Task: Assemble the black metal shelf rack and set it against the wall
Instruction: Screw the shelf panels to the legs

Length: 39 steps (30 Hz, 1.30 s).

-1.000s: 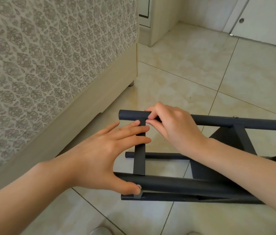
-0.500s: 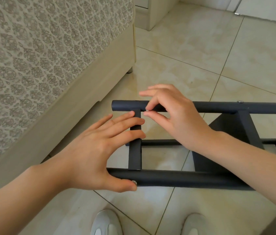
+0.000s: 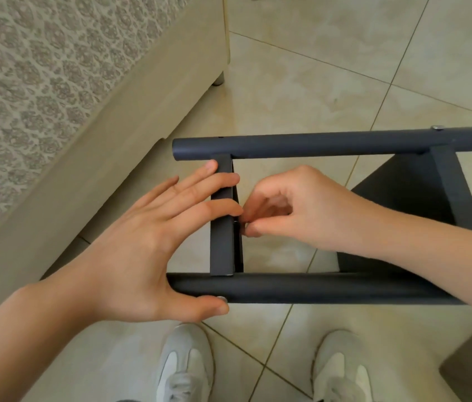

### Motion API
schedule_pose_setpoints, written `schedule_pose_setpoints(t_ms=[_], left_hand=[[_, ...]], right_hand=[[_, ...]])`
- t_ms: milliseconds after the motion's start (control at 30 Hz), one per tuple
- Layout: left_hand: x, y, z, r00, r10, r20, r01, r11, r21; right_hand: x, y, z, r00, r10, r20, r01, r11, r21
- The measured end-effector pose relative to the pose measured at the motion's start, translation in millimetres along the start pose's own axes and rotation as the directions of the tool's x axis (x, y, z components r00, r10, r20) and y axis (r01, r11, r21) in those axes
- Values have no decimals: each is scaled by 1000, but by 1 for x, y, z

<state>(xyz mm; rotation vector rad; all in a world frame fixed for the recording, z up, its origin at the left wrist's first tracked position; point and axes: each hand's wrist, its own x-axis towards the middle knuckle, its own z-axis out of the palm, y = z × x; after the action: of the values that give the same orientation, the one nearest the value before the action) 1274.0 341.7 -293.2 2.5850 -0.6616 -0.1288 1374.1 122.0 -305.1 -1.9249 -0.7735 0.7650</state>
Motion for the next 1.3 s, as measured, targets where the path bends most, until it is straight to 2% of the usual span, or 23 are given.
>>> schedule_pose_setpoints(t_ms=[100, 200, 433, 1300], left_hand=[[-3, 1, 3, 1000, -3, 1, 3, 1000, -15], [-7, 0, 6, 1000, -3, 3, 4, 999, -43], [-5, 0, 9, 1000, -1, 1, 1, 995, -98], [-6, 1, 8, 1000, -10, 14, 12, 989, -149]], right_hand=[[2, 4, 0, 975, 146, 168, -175, 969, 172], [2, 5, 7, 924, 221, 311, -305, 917, 257], [5, 5, 19, 850, 296, 435, -468, 804, 368], [6, -3, 31, 794, 391, 465, -540, 805, 245]])
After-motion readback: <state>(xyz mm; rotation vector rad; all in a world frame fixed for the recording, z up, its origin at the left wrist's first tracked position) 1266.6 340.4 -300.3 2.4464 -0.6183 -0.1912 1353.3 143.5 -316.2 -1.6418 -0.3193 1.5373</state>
